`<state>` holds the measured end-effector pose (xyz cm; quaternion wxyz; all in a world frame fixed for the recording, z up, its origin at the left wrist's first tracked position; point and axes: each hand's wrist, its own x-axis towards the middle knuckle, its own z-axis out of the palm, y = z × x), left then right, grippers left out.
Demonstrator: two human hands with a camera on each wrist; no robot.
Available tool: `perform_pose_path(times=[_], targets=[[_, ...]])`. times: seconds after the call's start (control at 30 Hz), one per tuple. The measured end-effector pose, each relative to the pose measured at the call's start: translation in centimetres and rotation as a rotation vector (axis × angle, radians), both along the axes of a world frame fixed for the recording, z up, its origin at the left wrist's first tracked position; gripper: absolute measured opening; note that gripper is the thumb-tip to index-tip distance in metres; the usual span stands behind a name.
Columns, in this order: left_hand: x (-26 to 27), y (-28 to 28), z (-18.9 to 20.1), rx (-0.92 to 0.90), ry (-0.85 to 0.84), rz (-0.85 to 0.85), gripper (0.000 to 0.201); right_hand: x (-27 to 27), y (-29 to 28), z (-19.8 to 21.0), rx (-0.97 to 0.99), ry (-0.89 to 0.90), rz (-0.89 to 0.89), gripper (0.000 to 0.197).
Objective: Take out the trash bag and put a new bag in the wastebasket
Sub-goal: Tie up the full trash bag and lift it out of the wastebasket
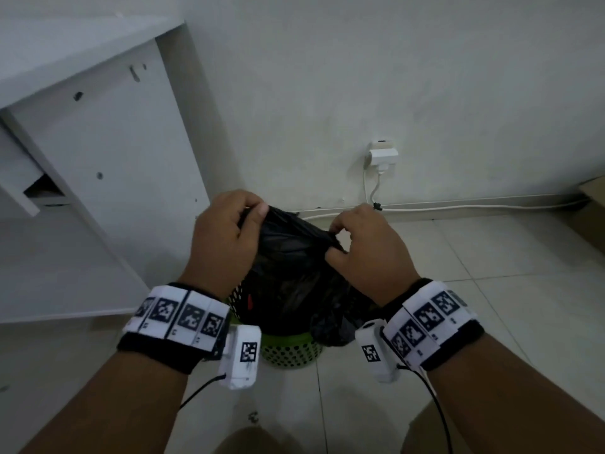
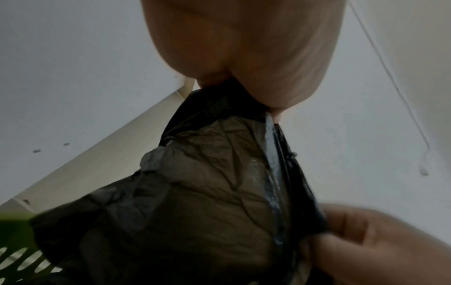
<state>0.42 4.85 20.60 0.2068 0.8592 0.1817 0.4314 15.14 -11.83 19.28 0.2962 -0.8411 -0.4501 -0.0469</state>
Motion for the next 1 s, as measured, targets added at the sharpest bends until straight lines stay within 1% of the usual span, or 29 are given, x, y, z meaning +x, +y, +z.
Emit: perform_pose_path(times=[0.03,0.1,0.17,0.2,0.27,0.3,0.33,0.37,0.4,0.47,0.53,0.6,0.7,0.77,0.87,0.93,1.0], targets=[[-0.2,0.4,0.1,-0.006,-0.005,0.043,0.013,0.1,-0.1,0.0,-0.014,0.001,-0.045,0.015],[-0.4,1.0,0.3,0.007,0.02,0.078,0.014,0.5,-0.3,0.1,0.03,0.057,-0.086,0.01],[-0.4,1.2,0.2,0.034,0.06,0.086,0.015,1.1,-0.2,0.3,0.096,0.173,-0.084,0.01],[-0.4,1.1,0.2,0.06,0.079,0.092,0.014,1.4,0.1,0.5,0.127,0.26,-0.069,0.013],[-0.3,0.8,0.3,0.179,0.132,0.128,0.014,1.7,0.7,0.9,0.199,0.484,0.001,0.022],[-0.2,0.5,0.5,0.249,0.15,0.136,0.017,1.7,0.9,1.2,0.229,0.559,0.031,0.031],[-0.1,0.1,0.8,0.304,0.152,0.111,0.024,1.5,1.1,1.5,0.246,0.595,0.059,0.039],[0.1,-0.4,1.1,0.325,0.153,0.049,0.03,1.3,1.2,1.9,0.243,0.593,0.088,0.044],[0.3,-1.0,1.6,0.309,0.168,-0.038,0.037,1.1,1.4,2.2,0.239,0.57,0.115,0.044],[1.0,-2.1,1.9,0.187,0.26,-0.208,0.046,0.7,1.6,2.8,0.253,0.482,0.161,0.032],[1.8,-2.7,1.7,0.069,0.313,-0.295,0.041,0.6,1.5,3.2,0.268,0.388,0.184,0.017],[2.3,-2.7,1.5,0.037,0.242,-0.26,0.028,0.9,1.1,3.0,0.25,0.288,0.196,0.011],[2.1,-1.9,1.6,-0.005,0.092,-0.132,0.015,2.2,0.1,1.7,0.111,0.169,0.162,0.016],[1.8,-1.2,1.7,-0.041,0.054,-0.061,0.013,3.2,-0.8,0.8,0.055,0.148,0.092,0.018],[1.7,-0.5,1.7,-0.014,0.086,-0.012,0.013,4.3,-1.8,0.4,0.046,0.089,-0.035,0.014],[2.0,-0.1,1.2,0.007,0.134,0.011,0.015,4.6,-2.1,1.1,0.055,0.086,-0.041,0.014],[2.4,0.3,0.8,0.022,0.175,0.058,0.019,4.7,-2.0,2.0,0.109,0.164,-0.011,0.02]])
